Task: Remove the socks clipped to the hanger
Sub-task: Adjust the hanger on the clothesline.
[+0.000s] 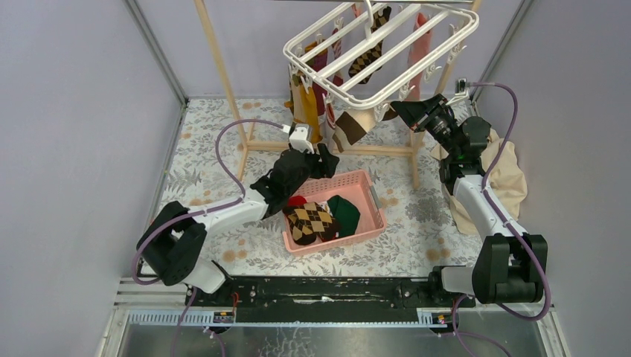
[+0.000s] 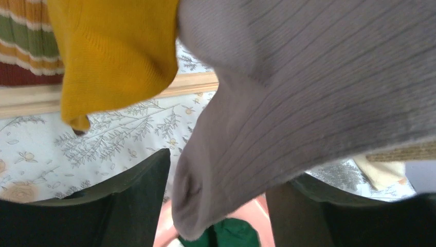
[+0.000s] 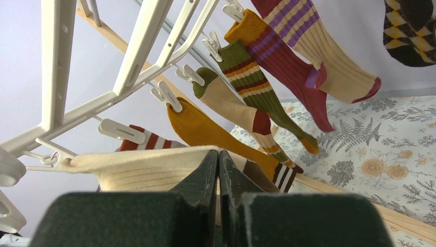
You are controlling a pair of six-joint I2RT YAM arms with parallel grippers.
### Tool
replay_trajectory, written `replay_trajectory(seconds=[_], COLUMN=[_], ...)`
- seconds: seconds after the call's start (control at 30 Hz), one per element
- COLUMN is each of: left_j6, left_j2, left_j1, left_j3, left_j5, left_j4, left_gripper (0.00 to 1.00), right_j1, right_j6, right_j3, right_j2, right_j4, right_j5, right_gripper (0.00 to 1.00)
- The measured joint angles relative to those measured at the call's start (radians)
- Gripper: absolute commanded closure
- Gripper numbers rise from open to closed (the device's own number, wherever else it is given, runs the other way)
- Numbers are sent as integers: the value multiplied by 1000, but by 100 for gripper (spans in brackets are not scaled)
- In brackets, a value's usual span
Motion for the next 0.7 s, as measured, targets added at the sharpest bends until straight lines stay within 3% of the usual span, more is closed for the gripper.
replay_trajectory(seconds=[0.1,0.17,0.3,0.53,0.7], left_j6=[10,14,27,26,22], left_j2=[17,17,-5,-136,-257], left_j1=[-3,-4,-4,-10,-27], left_j3=[34,53,72,72,72], left_j5=[-24,-27,-31,-31,-32], left_j4=[-12,-26,-61,-180,-261], left_gripper=[84,100,100,100,100], right_j1=[0,0,0,0,-2], right_j6=[0,0,0,-16,-66], right_j3=[0,0,0,0,-1], right_j2=[0,0,0,-2,-40], right_j4=[-1,-2,-3,-45,-178], right_j5=[-2,-5,-7,-12,-2], right_gripper=[91,89,84,60,56])
